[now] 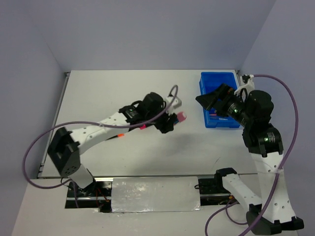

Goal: Sort the stationery into containers
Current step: Pick up the stationery from the center of the board.

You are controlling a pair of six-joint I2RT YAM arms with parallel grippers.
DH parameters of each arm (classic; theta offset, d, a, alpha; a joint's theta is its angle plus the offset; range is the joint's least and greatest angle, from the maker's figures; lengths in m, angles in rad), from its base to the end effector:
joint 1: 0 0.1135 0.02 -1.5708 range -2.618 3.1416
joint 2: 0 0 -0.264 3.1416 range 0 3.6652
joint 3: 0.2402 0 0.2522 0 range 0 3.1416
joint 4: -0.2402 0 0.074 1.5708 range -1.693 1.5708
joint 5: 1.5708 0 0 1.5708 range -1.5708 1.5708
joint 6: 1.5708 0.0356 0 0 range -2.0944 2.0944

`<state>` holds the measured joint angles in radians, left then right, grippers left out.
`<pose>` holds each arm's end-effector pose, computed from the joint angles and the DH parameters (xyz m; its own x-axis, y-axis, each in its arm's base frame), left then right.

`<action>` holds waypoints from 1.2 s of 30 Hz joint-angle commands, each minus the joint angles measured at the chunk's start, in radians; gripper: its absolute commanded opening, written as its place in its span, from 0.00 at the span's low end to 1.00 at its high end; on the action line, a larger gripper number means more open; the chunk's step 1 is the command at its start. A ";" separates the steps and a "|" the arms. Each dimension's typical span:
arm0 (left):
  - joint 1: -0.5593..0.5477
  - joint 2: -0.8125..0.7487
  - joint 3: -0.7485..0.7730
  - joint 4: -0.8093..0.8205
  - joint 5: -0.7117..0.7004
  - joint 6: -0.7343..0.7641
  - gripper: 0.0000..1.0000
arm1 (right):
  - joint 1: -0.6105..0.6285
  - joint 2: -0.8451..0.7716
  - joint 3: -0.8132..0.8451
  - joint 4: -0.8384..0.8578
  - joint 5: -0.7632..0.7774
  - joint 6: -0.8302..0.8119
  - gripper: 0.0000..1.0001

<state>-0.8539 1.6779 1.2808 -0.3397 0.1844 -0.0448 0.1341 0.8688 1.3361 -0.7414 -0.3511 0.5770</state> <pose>0.2435 -0.2893 0.2633 -0.4782 0.4817 -0.7344 0.8097 0.5657 -0.1562 0.1417 0.0315 0.4499 -0.4723 0.4532 -0.7560 -0.2339 0.7625 0.6032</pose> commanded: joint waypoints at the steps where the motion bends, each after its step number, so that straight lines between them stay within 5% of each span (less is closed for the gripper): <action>1: 0.000 -0.156 0.109 0.171 0.029 -0.231 0.00 | -0.001 -0.060 -0.130 0.224 0.017 0.164 1.00; 6: 0.000 -0.146 0.250 0.191 0.087 -0.432 0.00 | 0.077 -0.054 -0.284 0.491 -0.100 0.288 1.00; 17: 0.000 -0.146 0.256 0.309 0.191 -0.553 0.00 | 0.170 -0.030 -0.336 0.606 -0.003 0.343 0.90; 22: 0.001 -0.153 0.245 0.306 0.176 -0.546 0.00 | 0.174 -0.013 -0.341 0.603 -0.022 0.340 0.51; 23: 0.003 -0.153 0.249 0.300 0.171 -0.541 0.00 | 0.174 -0.011 -0.344 0.608 -0.025 0.342 0.36; 24: 0.004 -0.147 0.265 0.294 0.173 -0.526 0.01 | 0.176 -0.007 -0.350 0.606 -0.017 0.348 0.00; 26: 0.012 -0.142 0.287 0.242 0.144 -0.509 0.19 | 0.165 0.015 -0.348 0.596 -0.008 0.342 0.00; 27: 0.015 -0.148 0.302 0.219 0.120 -0.495 0.78 | 0.147 0.028 -0.336 0.594 0.007 0.339 0.00; 28: 0.024 -0.155 0.310 0.170 0.048 -0.486 0.99 | 0.084 0.045 -0.327 0.600 0.021 0.337 0.00; 30: 0.035 -0.182 0.328 0.087 -0.092 -0.498 0.99 | 0.012 0.113 -0.287 0.580 0.104 0.356 0.00; 33: 0.097 -0.211 0.357 -0.143 -0.331 -0.596 0.99 | -0.056 0.255 -0.185 0.479 0.462 0.438 0.00; 34: 0.151 -0.231 0.357 -0.250 -0.364 -0.642 0.99 | -0.054 0.342 -0.129 0.408 0.700 0.545 0.00; 36: 0.203 -0.266 0.300 -0.272 -0.297 -0.633 0.99 | -0.077 0.441 -0.075 0.367 0.840 0.647 0.00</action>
<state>-0.7330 1.4971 1.5955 -0.4366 -0.0025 -0.6147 0.0769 1.2037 1.1557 -0.2955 0.0769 1.0393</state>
